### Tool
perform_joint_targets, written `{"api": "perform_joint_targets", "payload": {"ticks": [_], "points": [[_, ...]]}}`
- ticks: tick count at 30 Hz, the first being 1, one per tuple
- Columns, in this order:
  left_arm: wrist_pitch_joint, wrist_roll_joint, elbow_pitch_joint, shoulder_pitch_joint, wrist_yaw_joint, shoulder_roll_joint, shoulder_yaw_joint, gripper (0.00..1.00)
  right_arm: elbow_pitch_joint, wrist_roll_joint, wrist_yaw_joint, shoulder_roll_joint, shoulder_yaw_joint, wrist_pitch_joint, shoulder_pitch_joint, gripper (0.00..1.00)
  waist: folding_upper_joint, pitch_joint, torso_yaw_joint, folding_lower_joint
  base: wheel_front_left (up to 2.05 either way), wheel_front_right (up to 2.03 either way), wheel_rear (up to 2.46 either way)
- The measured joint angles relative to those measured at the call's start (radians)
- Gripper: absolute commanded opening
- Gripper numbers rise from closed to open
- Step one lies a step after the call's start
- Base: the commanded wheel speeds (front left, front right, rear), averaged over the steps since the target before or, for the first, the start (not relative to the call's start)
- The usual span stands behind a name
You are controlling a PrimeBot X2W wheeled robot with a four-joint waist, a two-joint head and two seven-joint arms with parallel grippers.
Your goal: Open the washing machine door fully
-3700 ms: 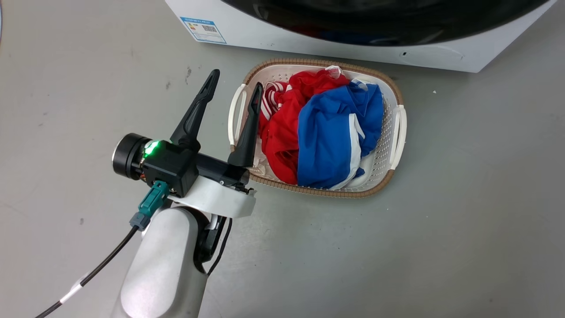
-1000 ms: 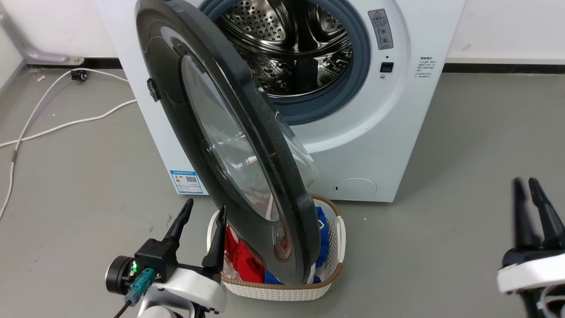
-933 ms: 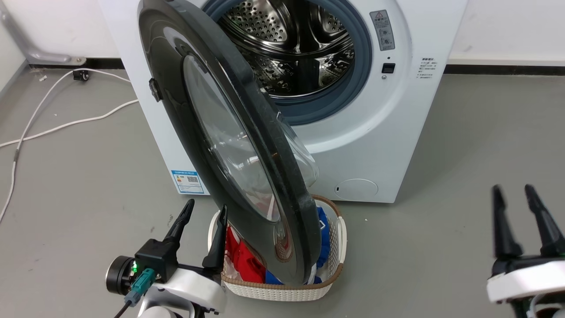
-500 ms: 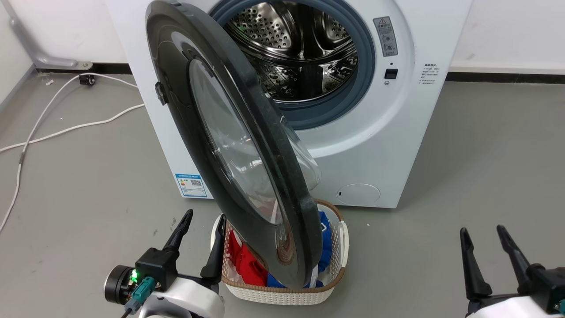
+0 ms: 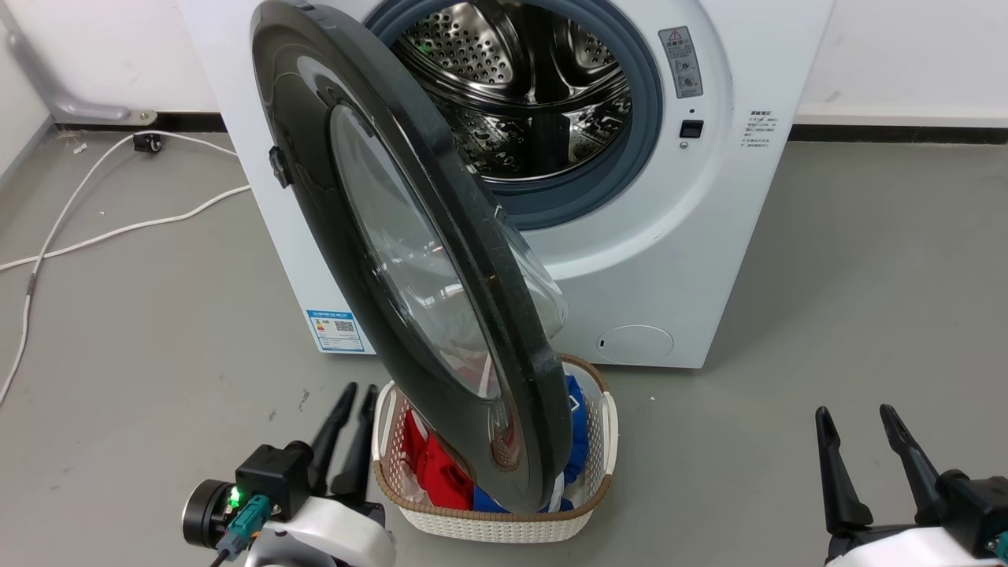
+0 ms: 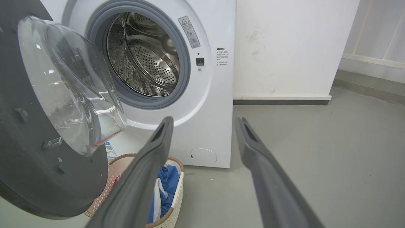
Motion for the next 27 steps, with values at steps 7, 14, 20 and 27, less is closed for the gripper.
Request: {"api": "perform_joint_targets", "payload": {"ticks": [7,14,20,27], "points": [[0.0,-0.02,-0.005,-0.019,0.002,0.001,0.018,0.0,0.005,0.019,0.0,0.0,-0.007,0.004,-0.005,1.0,0.0,0.004,0.007,0.0,0.0,0.0,0.0],[0.0,-0.028,-0.109,-0.122,0.011,-0.004,0.053,0.0,0.009,0.026,0.0,0.001,-0.007,0.003,-0.008,1.0,0.0,0.009,0.023,0.0001,0.0,0.0,0.0],[0.0,-0.031,-0.3,-0.218,0.032,-0.017,0.075,0.0,0.015,0.026,0.0,0.001,0.001,-0.005,-0.02,1.0,0.0,0.009,0.019,0.0001,0.0,0.0,0.0],[0.0,-0.036,-0.469,-0.315,0.053,-0.037,0.003,0.0,0.02,0.027,0.0,0.001,-0.003,-0.005,-0.027,1.0,0.0,0.012,0.021,0.0002,0.0,0.0,0.0]]}}
